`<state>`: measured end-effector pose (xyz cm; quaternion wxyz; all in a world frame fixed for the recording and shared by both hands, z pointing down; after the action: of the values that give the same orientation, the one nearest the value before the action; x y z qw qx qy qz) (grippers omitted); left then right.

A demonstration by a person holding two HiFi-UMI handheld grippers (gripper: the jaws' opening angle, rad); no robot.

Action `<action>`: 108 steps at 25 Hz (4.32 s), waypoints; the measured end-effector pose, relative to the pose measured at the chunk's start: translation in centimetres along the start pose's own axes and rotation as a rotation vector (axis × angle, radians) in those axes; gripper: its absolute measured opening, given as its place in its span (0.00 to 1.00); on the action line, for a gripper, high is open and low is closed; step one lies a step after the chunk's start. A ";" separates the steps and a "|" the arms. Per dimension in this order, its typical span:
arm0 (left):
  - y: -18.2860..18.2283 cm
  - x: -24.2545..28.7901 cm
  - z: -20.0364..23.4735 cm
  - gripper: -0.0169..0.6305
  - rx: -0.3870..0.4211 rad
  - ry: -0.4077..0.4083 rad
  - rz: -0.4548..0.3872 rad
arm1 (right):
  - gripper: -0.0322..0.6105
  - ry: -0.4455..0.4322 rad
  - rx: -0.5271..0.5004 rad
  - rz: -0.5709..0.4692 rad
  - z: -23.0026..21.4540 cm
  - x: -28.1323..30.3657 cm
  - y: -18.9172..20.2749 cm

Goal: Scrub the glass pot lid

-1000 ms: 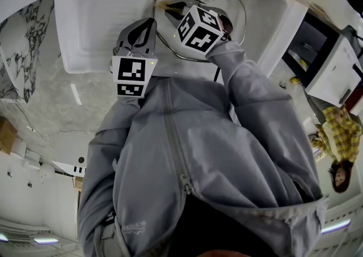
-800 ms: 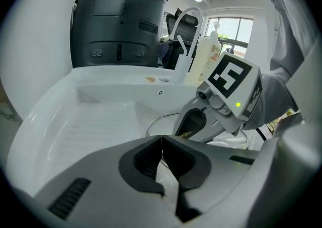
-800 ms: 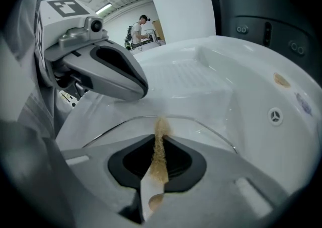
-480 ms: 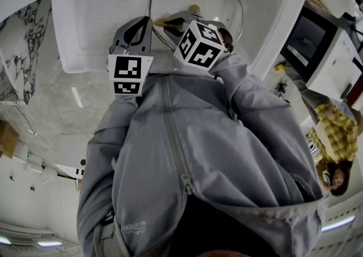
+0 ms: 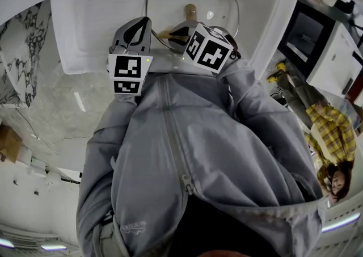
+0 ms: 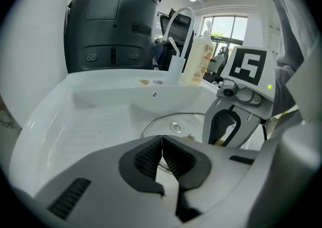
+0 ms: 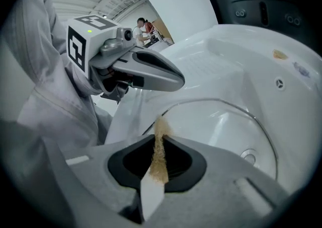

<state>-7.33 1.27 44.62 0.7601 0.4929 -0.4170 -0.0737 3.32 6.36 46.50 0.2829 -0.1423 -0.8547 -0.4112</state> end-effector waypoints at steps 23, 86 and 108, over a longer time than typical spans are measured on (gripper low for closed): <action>-0.6 4.0 -1.9 0.04 -0.001 0.122 0.083 | 0.11 0.420 -0.142 -0.087 -14.8 -6.1 0.0; -1.3 2.8 -7.1 0.04 0.101 0.237 0.047 | 0.11 -0.065 0.176 -0.056 1.3 -6.9 3.8; -2.2 6.3 -7.7 0.04 0.067 0.271 0.078 | 0.11 0.341 -0.309 0.031 -13.2 -12.2 4.5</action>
<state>2.81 2.13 45.14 0.7948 0.5068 -0.3318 0.0368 20.07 -1.30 48.61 0.4043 -0.1254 -0.7192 -0.5510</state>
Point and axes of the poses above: the fingertips, and each gripper's own axes: x forward along the fingers, z to its left, y out of its underside, the point moved 7 cm from there along -x, backward along the fingers, and after that the axes turned 15 degrees about -z, right-handed, at the moved point
